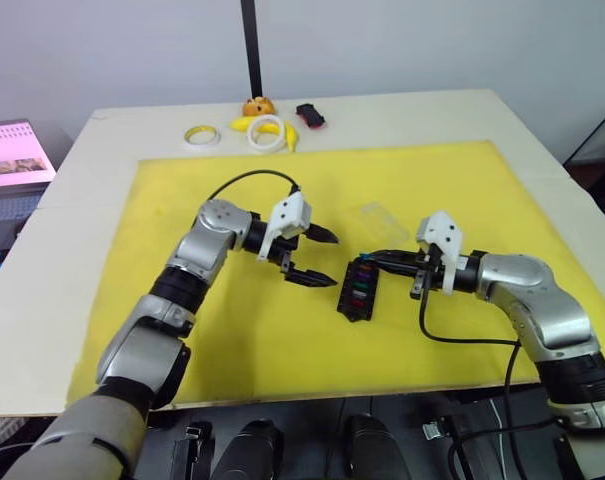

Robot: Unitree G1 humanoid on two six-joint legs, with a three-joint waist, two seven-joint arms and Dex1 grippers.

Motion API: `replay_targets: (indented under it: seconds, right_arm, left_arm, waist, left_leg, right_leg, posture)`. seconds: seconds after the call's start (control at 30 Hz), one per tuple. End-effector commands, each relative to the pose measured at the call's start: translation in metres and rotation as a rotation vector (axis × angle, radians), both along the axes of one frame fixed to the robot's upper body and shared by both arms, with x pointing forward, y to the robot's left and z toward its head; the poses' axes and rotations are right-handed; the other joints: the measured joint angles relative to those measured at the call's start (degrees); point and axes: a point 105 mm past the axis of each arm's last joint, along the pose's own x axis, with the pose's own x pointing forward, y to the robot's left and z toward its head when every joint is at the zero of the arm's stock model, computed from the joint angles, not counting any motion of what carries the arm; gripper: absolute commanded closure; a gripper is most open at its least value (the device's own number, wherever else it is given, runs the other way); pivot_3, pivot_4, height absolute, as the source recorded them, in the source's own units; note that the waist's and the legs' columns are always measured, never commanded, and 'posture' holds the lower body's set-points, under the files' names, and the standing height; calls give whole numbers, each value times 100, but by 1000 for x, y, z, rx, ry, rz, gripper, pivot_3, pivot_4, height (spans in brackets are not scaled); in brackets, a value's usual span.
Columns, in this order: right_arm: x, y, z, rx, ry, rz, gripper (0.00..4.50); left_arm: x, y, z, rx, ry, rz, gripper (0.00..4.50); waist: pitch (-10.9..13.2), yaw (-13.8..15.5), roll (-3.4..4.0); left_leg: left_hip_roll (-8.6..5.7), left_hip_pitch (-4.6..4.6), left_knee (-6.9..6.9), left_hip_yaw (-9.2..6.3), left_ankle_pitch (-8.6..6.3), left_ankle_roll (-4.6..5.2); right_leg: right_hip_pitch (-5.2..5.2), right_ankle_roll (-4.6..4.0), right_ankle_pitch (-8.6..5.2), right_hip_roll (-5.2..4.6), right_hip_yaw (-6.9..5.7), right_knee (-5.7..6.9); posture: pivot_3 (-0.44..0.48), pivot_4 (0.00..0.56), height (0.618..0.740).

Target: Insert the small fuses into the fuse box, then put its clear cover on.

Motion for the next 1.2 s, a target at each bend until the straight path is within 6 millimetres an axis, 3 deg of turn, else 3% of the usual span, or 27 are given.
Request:
replay_targets:
  seconds: [0.03, 0.57, 1.2]
  right_arm:
    - [2, 2, 11, 14, -43, 6, 4500]
    - [5, -2, -3, -43, -21, -19, 4500]
    - [-1, 2, 6, -51, -45, 7, 4500]
  left_arm:
    - [1, 0, 12, -15, -48, -5, 16]
    - [1, 0, 10, -17, -49, 1, 16]
    - [0, -1, 9, -22, -52, -3, 16]
  waist:
    - [0, -4, 0]
    - [-1, -75, 1]
    - [-1, -77, 1]
  left_leg:
    - [0, 0, 0, 0, 0, 0]
    - [0, 0, -1, -3, 0, 0]
    - [1, 0, -1, -3, 0, 0]
  right_leg:
    - [0, 0, 0, 0, 0, 0]
    - [0, 0, 0, 0, -1, 1]
    - [0, 0, 0, -1, -1, 1]
  posture:
    - [0, 150, 740]
    - [0, 150, 740]
    - [0, 150, 740]
